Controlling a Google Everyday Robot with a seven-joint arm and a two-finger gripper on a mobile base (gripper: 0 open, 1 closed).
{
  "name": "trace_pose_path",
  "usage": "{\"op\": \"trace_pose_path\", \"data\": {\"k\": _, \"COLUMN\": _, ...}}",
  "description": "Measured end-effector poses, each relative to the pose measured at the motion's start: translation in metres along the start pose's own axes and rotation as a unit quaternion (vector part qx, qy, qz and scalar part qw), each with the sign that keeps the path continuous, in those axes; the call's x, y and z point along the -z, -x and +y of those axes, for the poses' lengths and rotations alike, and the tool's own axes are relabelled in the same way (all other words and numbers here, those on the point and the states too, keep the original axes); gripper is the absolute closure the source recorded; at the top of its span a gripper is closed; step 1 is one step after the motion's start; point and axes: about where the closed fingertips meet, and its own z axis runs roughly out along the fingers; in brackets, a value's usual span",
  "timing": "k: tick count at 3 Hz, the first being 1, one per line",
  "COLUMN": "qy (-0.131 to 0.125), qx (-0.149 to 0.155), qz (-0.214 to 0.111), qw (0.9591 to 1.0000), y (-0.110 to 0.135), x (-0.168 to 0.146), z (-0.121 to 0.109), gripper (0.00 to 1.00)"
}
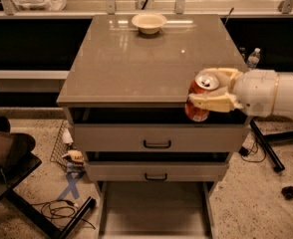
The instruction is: Pick coke can from bottom drawer and place on counter
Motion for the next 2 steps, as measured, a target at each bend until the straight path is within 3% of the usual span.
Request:
{"op": "trace_pose_path", "data": {"k": 1, "qy": -0.006, "qx": 0.052, "qz": 0.008, "qw": 0.9986, "y": 0.05, "x": -0.013, "z": -0.018, "gripper": 1.0}}
{"op": "trace_pose_path", "data": {"k": 2, "qy": 0.009, "qx": 0.092, "qz": 0.004, "qw": 0.9958, "y": 0.073, "x": -0.039, "z": -0.038, "gripper": 1.0}}
